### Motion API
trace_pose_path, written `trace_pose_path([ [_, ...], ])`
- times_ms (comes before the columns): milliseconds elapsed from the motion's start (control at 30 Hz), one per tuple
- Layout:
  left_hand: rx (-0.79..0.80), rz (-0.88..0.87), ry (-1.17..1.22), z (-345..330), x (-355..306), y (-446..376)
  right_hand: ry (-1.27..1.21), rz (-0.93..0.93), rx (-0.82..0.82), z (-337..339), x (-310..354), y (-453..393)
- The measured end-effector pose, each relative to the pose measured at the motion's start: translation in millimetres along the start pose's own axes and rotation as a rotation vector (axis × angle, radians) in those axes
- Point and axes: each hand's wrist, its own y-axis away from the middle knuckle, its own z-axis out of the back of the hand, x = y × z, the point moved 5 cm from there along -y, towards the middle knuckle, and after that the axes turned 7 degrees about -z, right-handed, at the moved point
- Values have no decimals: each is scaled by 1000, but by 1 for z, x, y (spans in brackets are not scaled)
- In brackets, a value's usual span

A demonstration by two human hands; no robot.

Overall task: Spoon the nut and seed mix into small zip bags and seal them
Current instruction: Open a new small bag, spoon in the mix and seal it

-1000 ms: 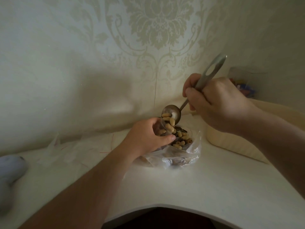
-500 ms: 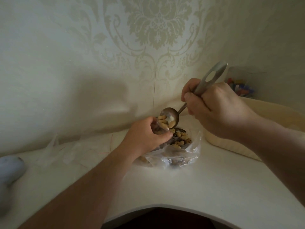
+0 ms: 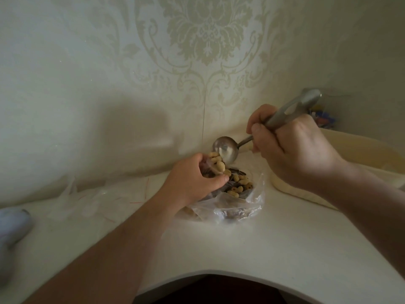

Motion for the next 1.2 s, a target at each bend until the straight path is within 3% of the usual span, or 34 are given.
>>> trace_pose_path([
  [267, -58, -8, 264, 4, 2, -2, -62, -68, -78, 5, -12, 7],
  [533, 34, -27, 202, 2, -1, 0, -117, -124, -97, 6, -32, 29],
  [667, 90, 2, 219, 6, 0, 0, -65, -91, -23, 0, -39, 47],
  [767, 178, -3, 228, 8, 3, -2, 3, 46, 67, -12, -43, 63],
  [900, 226, -13, 234, 7, 7, -4, 343, 293, 226, -34, -62, 89],
  [1033, 202, -23, 136, 6, 11, -7, 590, 163, 335, -41, -86, 107],
  [1200, 76, -88, 34, 13, 2, -6, 528, 97, 406, -40, -106, 118],
])
